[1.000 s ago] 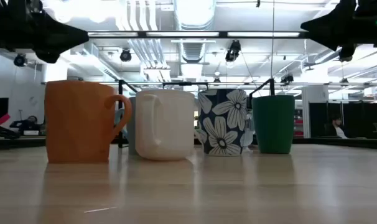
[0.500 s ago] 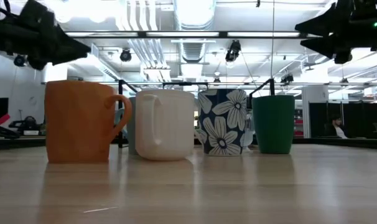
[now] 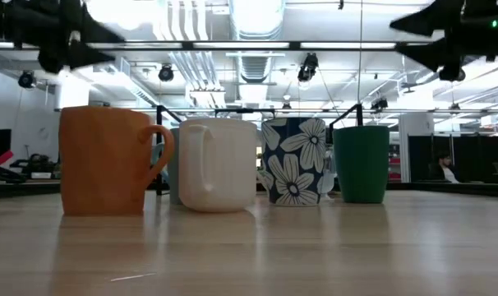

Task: Stack small to large cups/mugs on shelf
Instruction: Put the transparent mug on the shelf

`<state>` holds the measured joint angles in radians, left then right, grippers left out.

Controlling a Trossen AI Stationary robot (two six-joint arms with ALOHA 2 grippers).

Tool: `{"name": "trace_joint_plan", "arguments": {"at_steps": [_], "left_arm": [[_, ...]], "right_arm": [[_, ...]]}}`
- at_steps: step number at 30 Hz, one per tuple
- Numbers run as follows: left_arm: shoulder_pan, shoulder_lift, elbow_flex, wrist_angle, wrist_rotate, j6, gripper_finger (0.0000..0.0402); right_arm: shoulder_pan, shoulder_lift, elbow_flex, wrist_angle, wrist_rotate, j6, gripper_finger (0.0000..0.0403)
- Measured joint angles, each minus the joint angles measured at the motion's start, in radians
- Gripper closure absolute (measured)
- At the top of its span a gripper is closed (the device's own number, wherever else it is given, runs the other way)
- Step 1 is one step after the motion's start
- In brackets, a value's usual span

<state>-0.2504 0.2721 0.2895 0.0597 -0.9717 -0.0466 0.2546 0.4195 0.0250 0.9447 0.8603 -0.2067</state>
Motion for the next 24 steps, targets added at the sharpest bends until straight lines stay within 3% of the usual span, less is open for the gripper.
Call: {"name": "trace_joint_plan", "arguments": {"at_steps": [2, 4, 9, 13, 19, 24], "left_arm": [[0.0, 0.022, 0.089, -0.036, 0.059, 0.0, 0.0091], [0.0, 0.056, 0.203, -0.115, 0.142, -0.005, 0.0091], [0.0, 0.225, 0.544, -0.489, 0.184, -0.09, 0.0091], [0.0, 0.392, 0.805, -0.784, 0.184, -0.181, 0.0091], [0.0, 0.621, 1.204, -1.203, 0.185, -0.262, 0.0091], [0.0, 0.751, 1.421, -1.34, 0.182, -0.261, 0.0091]], "right_arm": [[0.0, 0.0, 0.057, -0.014, 0.005, -0.03, 0.0073], [0.0, 0.0, 0.153, -0.147, 0.005, -0.032, 0.0074], [-0.007, 0.051, 0.534, -0.859, 0.005, 0.227, 0.0074], [-0.01, 0.161, 0.839, -1.24, 0.005, 0.334, 0.0074], [-0.012, 0.336, 1.25, -1.566, 0.005, 0.371, 0.0074], [-0.012, 0.446, 1.44, -1.704, 0.005, 0.367, 0.0074]]}}
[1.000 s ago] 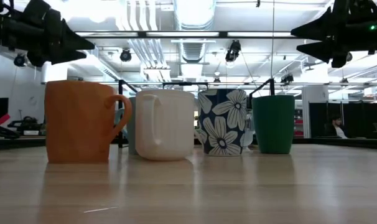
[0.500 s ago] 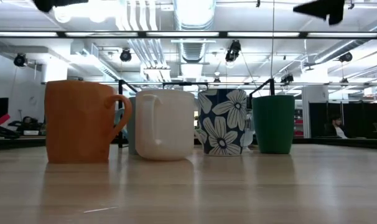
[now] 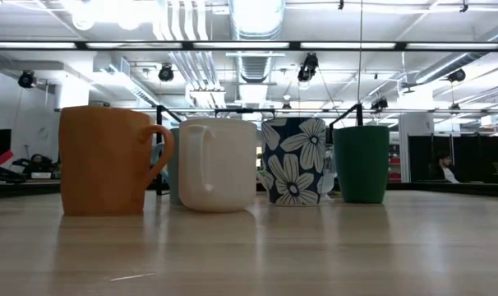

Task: Stack small to large cups/mugs on shelf
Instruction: Put the transparent mug on the shelf

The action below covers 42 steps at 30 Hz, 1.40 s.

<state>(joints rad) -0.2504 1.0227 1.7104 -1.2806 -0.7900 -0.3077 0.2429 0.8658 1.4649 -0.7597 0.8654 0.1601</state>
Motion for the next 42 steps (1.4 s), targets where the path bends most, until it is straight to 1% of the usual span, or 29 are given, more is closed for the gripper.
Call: {"name": "trace_joint_plan", "arguments": {"at_steps": [3, 6, 8, 12, 15, 18, 23, 27, 32, 35, 37, 39, 42], "left_arm": [[0.0, 0.066, 0.08, -0.052, -0.001, 0.022, 0.0091], [0.0, 0.117, 0.132, -0.065, 0.0, 0.026, 0.0091], [0.0, 0.147, 0.159, -0.064, 0.0, 0.028, 0.0091], [0.0, 0.202, 0.195, -0.064, 0.0, 0.08, 0.0091], [0.0, 0.235, 0.231, -0.064, -0.001, 0.083, 0.0091], [0.0, 0.253, 0.264, -0.065, -0.007, 0.086, 0.0091], [0.0, 0.294, 0.32, -0.092, -0.001, 0.087, 0.0091], [0.002, 0.303, 0.36, -0.127, 0.006, 0.086, 0.0091], [0.002, 0.313, 0.37, -0.156, 0.058, 0.085, 0.0091], [0.002, 0.316, 0.366, -0.179, 0.076, 0.084, 0.0091], [0.002, 0.319, 0.366, -0.196, 0.11, 0.082, 0.0091], [0.003, 0.329, 0.365, -0.217, 0.14, 0.082, 0.0091], [0.003, 0.343, 0.364, -0.245, 0.149, 0.082, 0.0091]], "right_arm": [[0.0, 0.053, 0.057, -0.033, 0.0, -0.001, 0.0074], [0.0, 0.102, 0.088, -0.075, 0.0, -0.002, 0.0074], [0.0, 0.13, 0.093, -0.1, 0.0, -0.001, 0.0074], [0.0, 0.18, 0.084, -0.129, -0.017, 0.013, 0.0074], [-0.02, 0.218, 0.076, -0.129, -0.063, 0.02, 0.0074], [-0.068, 0.26, 0.077, -0.151, -0.149, 0.042, 0.0074], [-0.208, 0.33, 0.097, -0.237, -0.361, 0.072, 0.0074], [-0.314, 0.382, 0.097, -0.268, -0.531, 0.059, 0.0074], [-0.422, 0.448, 0.097, -0.325, -0.718, 0.004, 0.0075], [-0.456, 0.494, 0.097, -0.363, -0.791, -0.015, 0.0075], [-0.466, 0.525, 0.097, -0.395, -0.825, -0.04, 0.0075], [-0.469, 0.56, 0.097, -0.427, -0.85, -0.057, 0.0075], [-0.47, 0.613, 0.097, -0.463, -0.874, -0.081, 0.0075]]}}
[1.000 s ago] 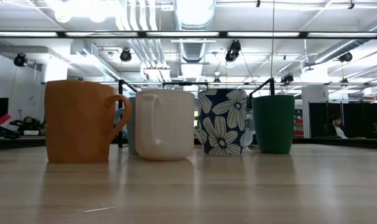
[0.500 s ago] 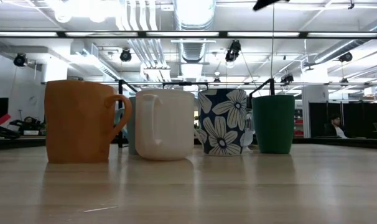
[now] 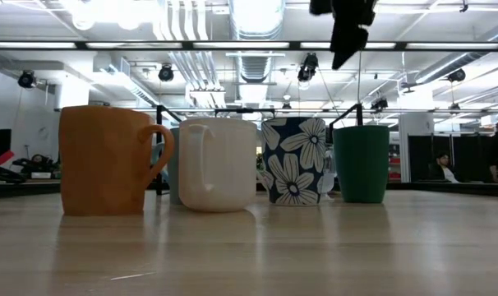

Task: Stack small to large cups/mugs on shelf
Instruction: Put the transparent mug on the shelf

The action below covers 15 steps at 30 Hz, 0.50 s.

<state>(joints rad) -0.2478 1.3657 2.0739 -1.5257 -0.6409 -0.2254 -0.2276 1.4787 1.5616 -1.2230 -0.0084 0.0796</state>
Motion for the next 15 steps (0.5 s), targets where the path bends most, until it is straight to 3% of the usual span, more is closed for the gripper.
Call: {"name": "trace_joint_plan", "arguments": {"at_steps": [8, 15], "left_arm": [[0.006, 0.025, 0.001, -0.013, 0.0, -0.003, 0.0091], [0.006, 0.025, -0.002, -0.03, -0.003, -0.007, 0.0091]], "right_arm": [[0.0, 0.118, -0.019, -0.008, -0.025, -0.061, 0.0075], [-0.008, 0.175, -0.069, 0.109, -0.017, -0.07, 0.0075]]}}
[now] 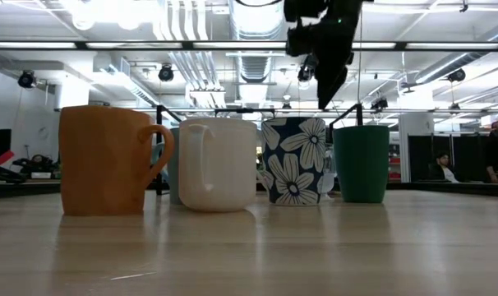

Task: Stack small to large cups/mugs on shelf
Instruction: Put the transparent mug on the shelf

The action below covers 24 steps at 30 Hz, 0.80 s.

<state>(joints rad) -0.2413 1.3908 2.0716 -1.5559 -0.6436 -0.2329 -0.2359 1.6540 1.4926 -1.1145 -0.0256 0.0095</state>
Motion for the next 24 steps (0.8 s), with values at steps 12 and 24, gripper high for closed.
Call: {"name": "trace_joint_plan", "arguments": {"at_steps": [12, 24], "left_arm": [[0.0, -0.01, -0.005, -0.016, 0.0, -0.051, 0.0091], [-0.001, -0.012, -0.016, -0.016, 0.007, -0.098, 0.0091]], "right_arm": [[-0.014, -0.02, -0.148, 0.167, 0.08, 0.071, 0.0076], [-0.014, -0.062, -0.243, 0.277, 0.132, 0.096, 0.0076]]}}
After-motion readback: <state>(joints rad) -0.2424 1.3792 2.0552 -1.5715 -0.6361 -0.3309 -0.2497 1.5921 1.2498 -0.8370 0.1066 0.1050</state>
